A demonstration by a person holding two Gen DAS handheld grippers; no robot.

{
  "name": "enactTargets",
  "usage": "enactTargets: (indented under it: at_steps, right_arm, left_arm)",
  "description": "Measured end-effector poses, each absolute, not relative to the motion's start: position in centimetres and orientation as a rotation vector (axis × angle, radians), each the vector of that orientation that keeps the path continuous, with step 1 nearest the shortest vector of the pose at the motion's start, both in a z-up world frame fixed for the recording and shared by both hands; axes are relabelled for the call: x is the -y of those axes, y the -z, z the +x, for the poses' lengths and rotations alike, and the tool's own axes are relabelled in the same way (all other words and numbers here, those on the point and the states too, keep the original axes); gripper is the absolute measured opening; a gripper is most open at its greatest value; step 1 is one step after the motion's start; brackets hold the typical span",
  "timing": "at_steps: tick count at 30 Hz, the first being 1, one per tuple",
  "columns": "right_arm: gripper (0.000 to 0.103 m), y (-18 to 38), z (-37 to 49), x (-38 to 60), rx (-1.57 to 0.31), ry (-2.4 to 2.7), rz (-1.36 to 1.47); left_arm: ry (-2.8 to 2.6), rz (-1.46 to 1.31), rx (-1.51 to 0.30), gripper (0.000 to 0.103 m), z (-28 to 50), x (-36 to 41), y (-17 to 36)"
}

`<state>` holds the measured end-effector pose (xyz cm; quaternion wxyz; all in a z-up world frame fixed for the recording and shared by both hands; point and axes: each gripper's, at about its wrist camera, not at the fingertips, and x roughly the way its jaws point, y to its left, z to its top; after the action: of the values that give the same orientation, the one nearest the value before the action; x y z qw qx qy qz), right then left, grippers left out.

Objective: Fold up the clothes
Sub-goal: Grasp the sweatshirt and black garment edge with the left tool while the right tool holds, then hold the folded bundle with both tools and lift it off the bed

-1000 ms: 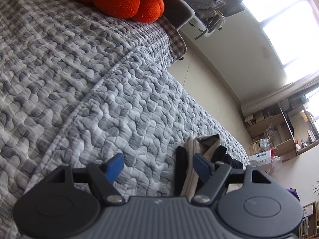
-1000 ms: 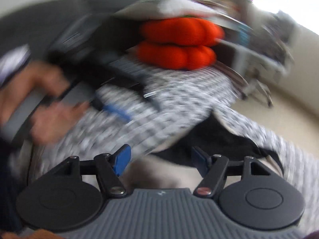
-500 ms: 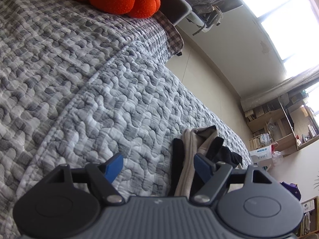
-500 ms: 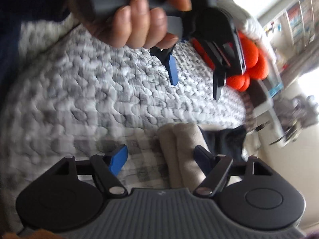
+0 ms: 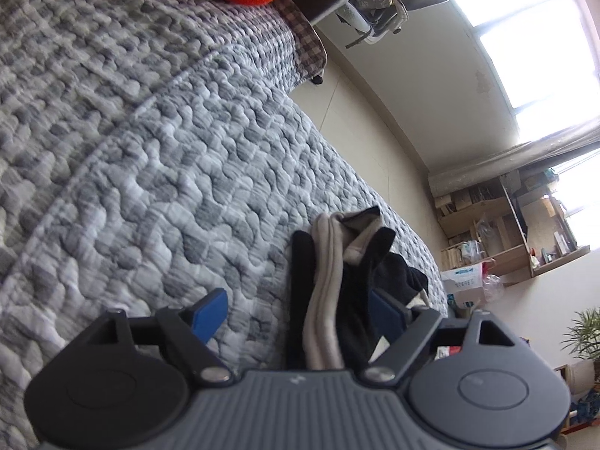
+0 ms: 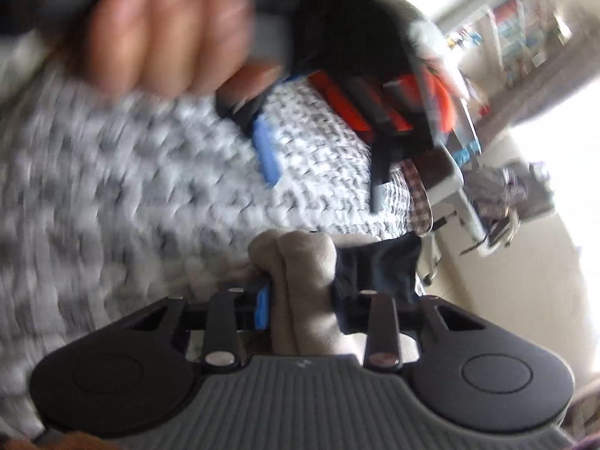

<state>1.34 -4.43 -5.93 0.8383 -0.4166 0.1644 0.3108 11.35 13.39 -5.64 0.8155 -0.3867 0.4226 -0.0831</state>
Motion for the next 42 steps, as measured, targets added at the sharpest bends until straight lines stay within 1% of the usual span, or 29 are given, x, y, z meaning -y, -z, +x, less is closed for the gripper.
enactTargets:
  at_steps: [3, 7, 10, 13, 14, 16, 17, 18, 21, 29, 31, 33, 34, 36, 38, 39, 42]
  right_arm:
    - [0.031, 3.8, 2.1, 6.0, -0.360, -0.657, -0.770]
    - [0.031, 3.1, 2.7, 6.4, -0.350, -0.649, -0.739]
    - [0.031, 3.6, 2.4, 5.9, -0.350, -0.658, -0.764]
    - [0.031, 3.9, 2.0, 5.6, -0.346, -0.661, -0.776]
    - [0.030, 3.8, 2.0, 5.6, -0.346, -0.662, -0.774]
    - [0.030, 3.7, 2.3, 5.7, -0.345, -0.665, -0.769]
    - [0.030, 3.6, 2.3, 5.7, -0.343, -0.666, -0.770]
    - [0.030, 3.6, 2.4, 5.8, -0.341, -0.667, -0.772]
    - [0.030, 3.6, 2.5, 5.9, -0.335, -0.669, -0.777]
    - [0.029, 3.6, 2.8, 5.7, -0.331, -0.675, -0.789]
    - [0.029, 3.8, 2.7, 5.7, -0.332, -0.680, -0.796]
    - [0.029, 3.8, 2.7, 5.7, -0.332, -0.685, -0.806]
    - [0.029, 3.9, 2.7, 5.7, -0.334, -0.687, -0.810]
    - [0.029, 4.1, 2.6, 5.5, -0.336, -0.689, -0.820]
    - [0.029, 4.4, 2.5, 5.3, -0.337, -0.689, -0.833]
    - [0.029, 4.5, 2.5, 5.2, -0.339, -0.688, -0.835]
    - [0.030, 4.7, 2.6, 5.0, -0.346, -0.685, -0.837]
  left_arm:
    - [0.234, -0.898, -0.889, 0.084, 11.3, -12.8, 6.0]
    - [0.329, -1.023, -0.831, 0.087, 11.1, -11.8, 6.5]
    - [0.356, -1.044, -0.833, 0.088, 11.3, -10.8, 7.0]
    - [0.357, -1.004, -0.851, 0.089, 11.7, -9.9, 7.4]
    - [0.350, -0.985, -0.858, 0.088, 11.8, -9.7, 7.5]
    - [0.341, -0.953, -0.872, 0.079, 12.2, -9.2, 7.8]
    - [0.336, -0.942, -0.882, 0.073, 12.4, -9.0, 7.9]
    - [0.336, -0.935, -0.888, 0.070, 12.4, -8.9, 8.0]
    - [0.345, -0.917, -0.915, 0.068, 12.7, -8.6, 8.3]
    - [0.334, -0.927, -0.941, 0.068, 13.4, -8.9, 8.6]
    - [0.325, -0.920, -0.942, 0.066, 13.7, -8.9, 8.6]
    - [0.318, -0.904, -0.948, 0.059, 13.7, -9.1, 8.6]
    - [0.315, -0.889, -0.954, 0.057, 13.6, -9.1, 8.6]
    - [0.307, -0.851, -0.960, 0.048, 13.6, -9.0, 8.4]
    - [0.304, -0.838, -0.954, 0.043, 13.5, -9.1, 8.3]
    - [0.302, -0.833, -0.951, 0.041, 13.5, -9.2, 8.2]
    - [0.299, -0.805, -0.945, 0.038, 13.7, -8.9, 7.8]
